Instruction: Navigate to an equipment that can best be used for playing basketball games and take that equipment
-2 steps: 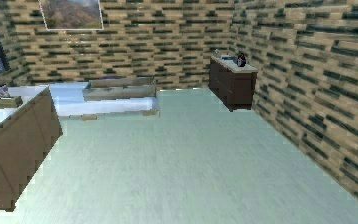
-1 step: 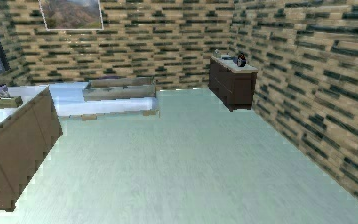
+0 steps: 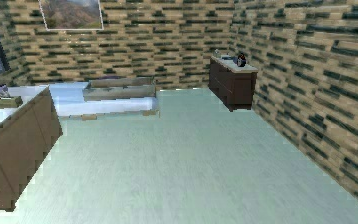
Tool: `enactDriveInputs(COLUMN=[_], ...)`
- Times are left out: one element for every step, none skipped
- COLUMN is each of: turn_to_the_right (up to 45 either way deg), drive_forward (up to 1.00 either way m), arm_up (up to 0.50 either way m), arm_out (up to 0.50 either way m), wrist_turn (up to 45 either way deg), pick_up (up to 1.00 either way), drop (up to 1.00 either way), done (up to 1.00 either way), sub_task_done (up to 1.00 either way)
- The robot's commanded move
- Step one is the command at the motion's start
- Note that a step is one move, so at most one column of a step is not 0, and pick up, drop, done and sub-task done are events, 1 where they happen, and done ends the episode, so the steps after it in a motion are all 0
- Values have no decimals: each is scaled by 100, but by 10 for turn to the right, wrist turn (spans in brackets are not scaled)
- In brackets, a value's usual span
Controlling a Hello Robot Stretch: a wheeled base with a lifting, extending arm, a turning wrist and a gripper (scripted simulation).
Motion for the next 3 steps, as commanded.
enactDriveInputs(turn_to_the_right=[0,0,0], drive_forward=[0,0,0], arm_up=[0,0,0], arm_out=[0,0,0], wrist_turn=[450,450,210], pick_up=[0,0,0], drop=[0,0,0], done=[0,0,0], sub_task_done=[0,0,0])
